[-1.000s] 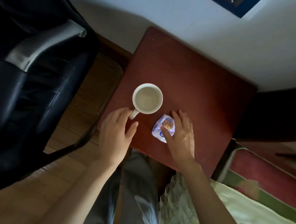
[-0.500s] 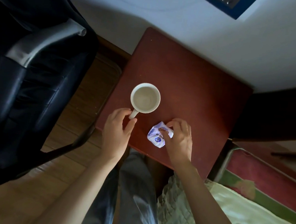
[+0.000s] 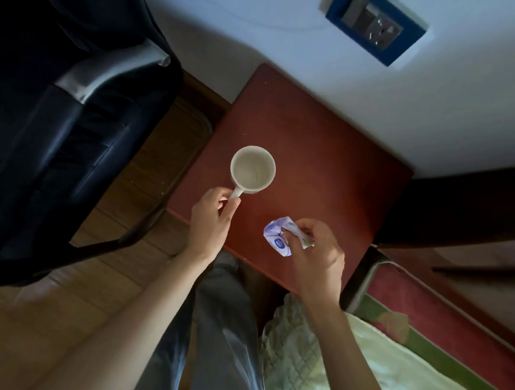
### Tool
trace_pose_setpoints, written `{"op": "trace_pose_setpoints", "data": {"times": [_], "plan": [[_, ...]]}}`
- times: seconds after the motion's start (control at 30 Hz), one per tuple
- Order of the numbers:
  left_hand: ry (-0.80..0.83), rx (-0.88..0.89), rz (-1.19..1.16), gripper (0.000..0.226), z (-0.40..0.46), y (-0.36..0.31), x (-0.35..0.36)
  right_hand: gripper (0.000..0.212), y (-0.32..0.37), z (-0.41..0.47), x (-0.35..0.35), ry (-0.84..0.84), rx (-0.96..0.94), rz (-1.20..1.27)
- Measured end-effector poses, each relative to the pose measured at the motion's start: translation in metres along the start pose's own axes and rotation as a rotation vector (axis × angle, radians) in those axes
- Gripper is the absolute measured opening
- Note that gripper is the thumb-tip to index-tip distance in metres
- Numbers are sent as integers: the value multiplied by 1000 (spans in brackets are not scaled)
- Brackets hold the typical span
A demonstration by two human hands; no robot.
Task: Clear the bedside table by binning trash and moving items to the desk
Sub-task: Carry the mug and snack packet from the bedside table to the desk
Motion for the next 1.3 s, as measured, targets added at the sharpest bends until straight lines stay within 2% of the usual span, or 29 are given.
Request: {"op": "trace_pose_setpoints", "data": {"times": [0.1, 0.3, 0.43, 0.73, 0.87, 1.0, 1.3], "plan": [[-6, -1, 32, 17, -3, -8, -3, 11, 12, -4, -11, -3, -38, -26], [-19, 108, 253, 17, -38, -29, -38, 11, 57, -17, -28, 18, -145, -15], [-52, 85, 195, 21, -85, -41, -84, 14, 97, -31, -32, 70, -223, -15], [-336, -80, -48, 12, -201, -51, -238, 14, 192, -83, -16, 242, -403, 2], [-495, -127, -141, 12, -259, -27, -309, 13, 233, -119, 3, 354, -456, -2], [-611, -135, -179, 13, -320, 9, -368, 10, 271, -172, 24, 439, -586, -36], [-820, -194, -218, 14, -473, 125, -468, 17, 316, -336, 94, 504, -870, -90]]}}
Point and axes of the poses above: each hand's wrist, its own z-axis towards the middle knuckle, its own x-axis out of the palm, y = z × x, the point moved 6 cm from there along z, towards the middle knuckle, and after that the axes turned 6 degrees about -x, right-handed, at the moved point
